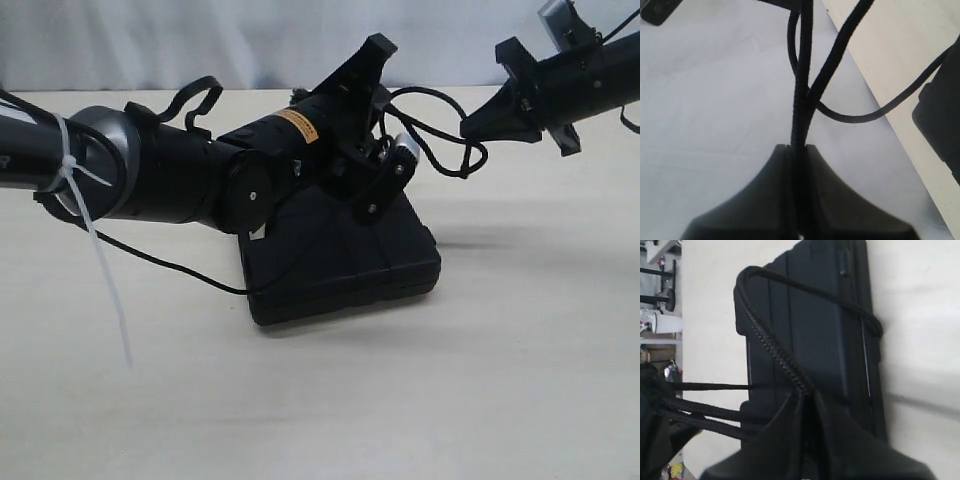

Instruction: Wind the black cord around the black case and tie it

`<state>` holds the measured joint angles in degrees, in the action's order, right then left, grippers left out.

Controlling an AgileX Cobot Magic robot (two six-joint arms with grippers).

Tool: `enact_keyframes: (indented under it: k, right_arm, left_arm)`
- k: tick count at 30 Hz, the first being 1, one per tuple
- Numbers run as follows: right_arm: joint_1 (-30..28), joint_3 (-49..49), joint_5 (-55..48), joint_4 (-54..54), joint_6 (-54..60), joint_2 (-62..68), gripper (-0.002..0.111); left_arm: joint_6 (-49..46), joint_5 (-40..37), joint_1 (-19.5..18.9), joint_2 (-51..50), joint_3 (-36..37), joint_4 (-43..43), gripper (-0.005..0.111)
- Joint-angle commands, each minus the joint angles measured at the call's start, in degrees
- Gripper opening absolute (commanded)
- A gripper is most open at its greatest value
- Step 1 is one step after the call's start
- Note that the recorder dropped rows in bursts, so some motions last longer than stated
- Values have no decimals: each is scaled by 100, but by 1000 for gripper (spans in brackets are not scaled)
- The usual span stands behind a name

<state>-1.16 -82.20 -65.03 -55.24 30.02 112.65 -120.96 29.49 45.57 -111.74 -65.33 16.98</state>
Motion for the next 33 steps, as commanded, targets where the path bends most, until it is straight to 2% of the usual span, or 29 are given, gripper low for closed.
enact_keyframes:
  k: [1,11,13,20,23,30,33]
  right_arm:
    - [-7,-44,-162,412,-88,-3,4]
    - [-3,-44,-268,815,-76,9,7]
    - [-3,-44,-268,815,-76,9,12]
    - [-3,-44,-251,803,-54,9,41]
    - [-3,-44,-227,803,38,9,48]
    - [-3,-44,-93,803,60,9,47]
    - [-3,-44,-18,739,35,9,35]
  left_arm:
    - [-156,255,46,27,-3,-137,0]
    - [-156,-27,46,12,-3,16,0]
    - [-156,-27,46,12,-3,16,0]
    - [-156,-45,46,12,-3,16,0]
    - [-156,-45,46,12,-3,16,0]
    - [-156,-45,46,12,-3,16,0]
    - [-156,-43,46,12,-3,21,0]
